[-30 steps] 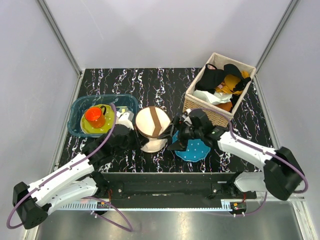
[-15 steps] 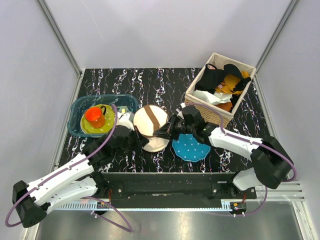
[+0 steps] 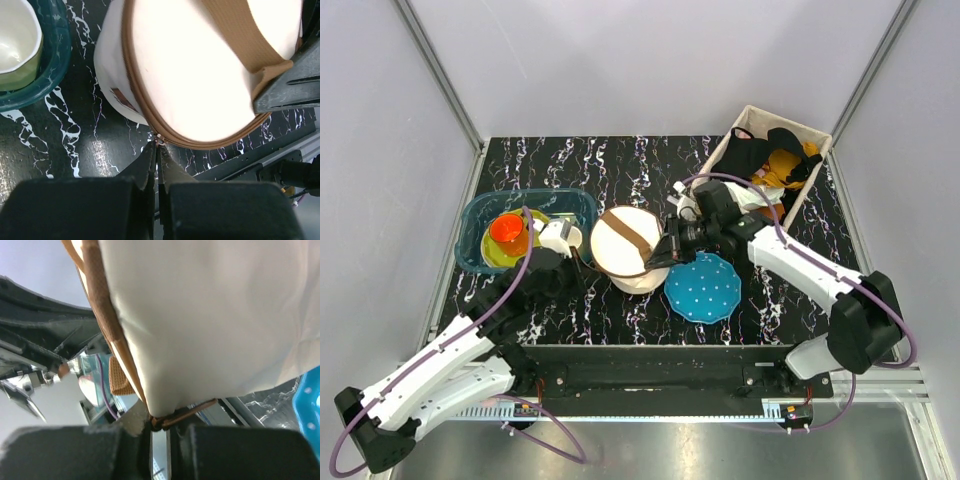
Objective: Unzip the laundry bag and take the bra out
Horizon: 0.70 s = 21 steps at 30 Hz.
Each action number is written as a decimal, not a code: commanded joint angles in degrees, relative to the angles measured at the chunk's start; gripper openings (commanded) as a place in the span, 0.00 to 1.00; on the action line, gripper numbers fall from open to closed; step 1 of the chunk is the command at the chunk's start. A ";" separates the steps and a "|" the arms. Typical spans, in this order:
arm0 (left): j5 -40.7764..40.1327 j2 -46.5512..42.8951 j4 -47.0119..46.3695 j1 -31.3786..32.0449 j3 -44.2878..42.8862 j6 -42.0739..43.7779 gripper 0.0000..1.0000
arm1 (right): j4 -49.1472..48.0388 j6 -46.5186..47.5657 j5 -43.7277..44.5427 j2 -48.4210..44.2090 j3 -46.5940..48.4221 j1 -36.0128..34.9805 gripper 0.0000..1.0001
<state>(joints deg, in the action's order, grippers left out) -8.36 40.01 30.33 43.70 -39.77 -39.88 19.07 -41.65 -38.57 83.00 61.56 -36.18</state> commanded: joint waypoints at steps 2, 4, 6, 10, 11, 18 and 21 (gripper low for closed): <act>-1.13 -0.02 -1.06 -1.60 -1.45 3.14 0.00 | 15.37 19.40 -12.50 3.48 7.59 4.63 0.00; 0.01 1.73 -2.11 -1.69 -1.89 3.58 0.00 | 17.66 18.11 -7.60 5.23 10.93 4.72 0.10; 2.29 2.96 -3.60 -1.69 -2.50 2.97 0.00 | 18.28 15.30 -3.73 5.59 12.35 4.72 0.57; 6.07 4.90 -7.38 -1.17 -1.37 0.42 0.00 | 15.30 7.56 2.17 0.07 9.74 4.72 0.85; 6.25 4.99 -7.91 -0.99 -0.76 -0.28 0.00 | 13.55 5.63 2.79 -1.34 8.76 4.72 0.87; 6.16 1.48 -6.60 -0.46 3.20 -2.57 0.00 | -2.36 -20.80 8.94 -17.24 -7.67 2.00 0.94; 6.95 -0.27 -6.42 0.41 4.17 -4.68 0.00 | -4.92 -25.74 13.77 -17.35 -11.37 -2.65 0.95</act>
<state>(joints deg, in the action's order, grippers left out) -3.05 42.35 26.20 43.13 -36.64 -41.32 22.09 -53.56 -32.25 66.08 54.06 -33.95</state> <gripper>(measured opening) 0.004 0.941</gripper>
